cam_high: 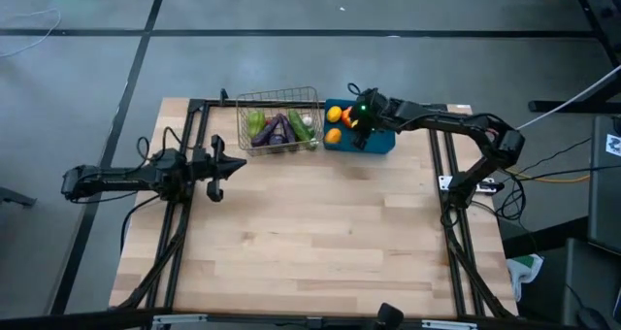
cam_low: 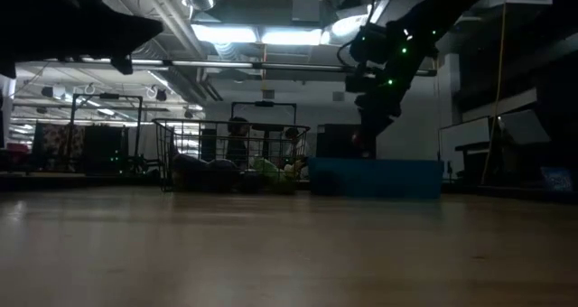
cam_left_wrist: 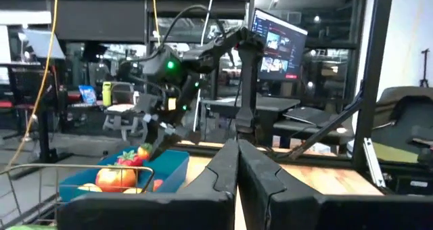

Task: Sort produce into baskets
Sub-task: Put the small tomato into the blue bin, then return to Home Position

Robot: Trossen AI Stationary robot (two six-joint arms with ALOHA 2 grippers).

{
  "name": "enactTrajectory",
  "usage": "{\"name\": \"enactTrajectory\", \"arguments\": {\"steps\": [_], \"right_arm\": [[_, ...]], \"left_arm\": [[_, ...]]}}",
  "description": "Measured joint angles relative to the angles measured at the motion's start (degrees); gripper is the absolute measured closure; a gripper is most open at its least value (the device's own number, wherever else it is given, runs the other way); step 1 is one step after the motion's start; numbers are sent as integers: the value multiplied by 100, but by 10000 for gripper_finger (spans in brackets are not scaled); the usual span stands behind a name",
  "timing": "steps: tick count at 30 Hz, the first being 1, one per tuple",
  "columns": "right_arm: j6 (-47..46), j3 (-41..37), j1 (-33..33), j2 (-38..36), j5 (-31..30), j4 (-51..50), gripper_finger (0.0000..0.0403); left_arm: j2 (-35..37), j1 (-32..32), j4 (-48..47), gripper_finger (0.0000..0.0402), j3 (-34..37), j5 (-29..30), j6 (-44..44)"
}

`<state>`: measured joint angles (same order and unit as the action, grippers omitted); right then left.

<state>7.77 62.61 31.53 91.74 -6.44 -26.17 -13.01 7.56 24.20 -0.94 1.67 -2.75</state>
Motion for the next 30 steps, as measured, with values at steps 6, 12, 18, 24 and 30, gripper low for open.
{"name": "enactTrajectory", "arguments": {"steps": [6,12,18,24,30], "right_arm": [[2,0,2,327,-4,26,272],[4,0,0,512,-9,69,272],[4,0,1,509,-21,117,245],[-10,0,0,509,-164,120,188],[-142,427,0,456,-155,-845,166]], "left_arm": [[394,3,-544,395,47,2,128],[563,3,-758,399,44,2,136],[565,3,-779,397,44,7,292],[582,3,-1058,397,44,38,264],[764,3,-1457,399,40,368,180]]}}
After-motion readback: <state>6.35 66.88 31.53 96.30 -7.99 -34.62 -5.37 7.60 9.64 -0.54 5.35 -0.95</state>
